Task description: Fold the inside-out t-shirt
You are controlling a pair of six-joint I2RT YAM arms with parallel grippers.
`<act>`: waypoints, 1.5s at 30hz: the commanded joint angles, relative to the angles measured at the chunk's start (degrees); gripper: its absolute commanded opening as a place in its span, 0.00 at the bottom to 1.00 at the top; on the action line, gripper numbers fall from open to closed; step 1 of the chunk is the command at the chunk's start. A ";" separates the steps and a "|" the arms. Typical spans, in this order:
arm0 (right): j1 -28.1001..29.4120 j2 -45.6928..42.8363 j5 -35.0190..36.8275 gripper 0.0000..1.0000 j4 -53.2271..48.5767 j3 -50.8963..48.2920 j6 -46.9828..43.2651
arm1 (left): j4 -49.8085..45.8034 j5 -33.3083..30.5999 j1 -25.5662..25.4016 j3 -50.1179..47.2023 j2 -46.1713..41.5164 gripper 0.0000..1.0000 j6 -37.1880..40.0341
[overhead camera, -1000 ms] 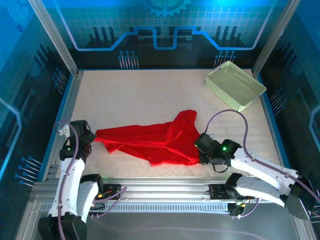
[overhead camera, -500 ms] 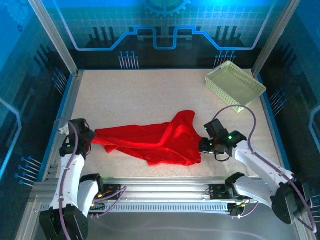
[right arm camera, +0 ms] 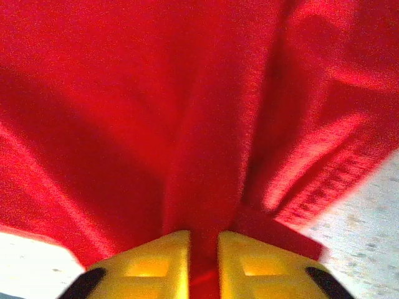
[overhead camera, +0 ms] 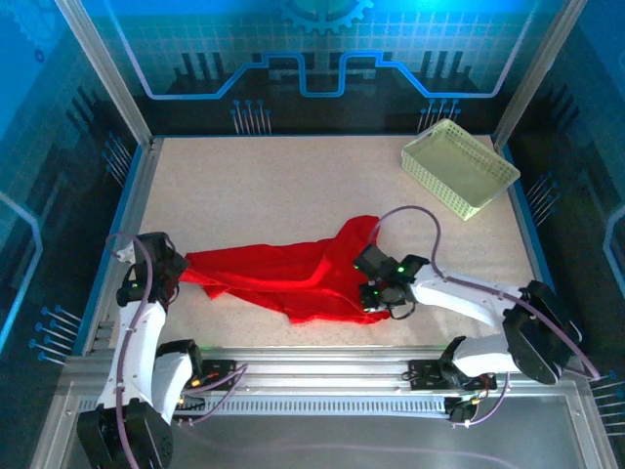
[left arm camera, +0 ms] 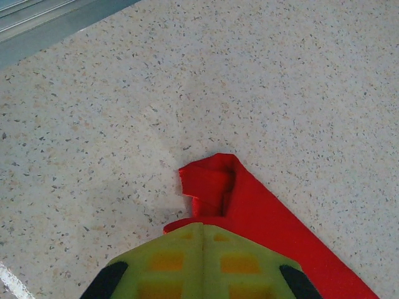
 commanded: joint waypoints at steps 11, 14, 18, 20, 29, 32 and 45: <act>-0.63 -9.08 7.20 0.44 -10.59 3.98 -0.42 | 0.53 1.03 0.98 -0.50 -0.42 0.00 0.94; -5.07 -11.37 4.52 0.43 -10.70 1.63 -1.00 | 0.55 1.09 1.03 -0.57 -0.39 0.00 0.84; -10.01 -12.00 -1.72 0.43 -6.53 -2.13 -1.96 | 0.62 1.21 1.09 -0.57 -0.35 0.00 0.89; -11.32 -10.97 -3.31 0.43 -4.42 -3.25 -2.19 | 0.54 1.34 1.09 -0.49 -0.31 0.00 0.88; -12.61 -7.88 -4.85 0.43 -0.88 -4.22 -3.98 | 0.38 1.23 1.11 -0.56 -0.38 0.00 0.97; -12.61 -6.81 -5.00 0.43 -0.29 -4.54 -4.38 | 0.44 1.23 1.11 -0.57 -0.35 0.00 0.84; -11.33 -6.65 -1.95 0.20 -2.10 -3.61 -5.14 | 0.42 1.14 1.20 -0.48 -0.30 0.00 0.98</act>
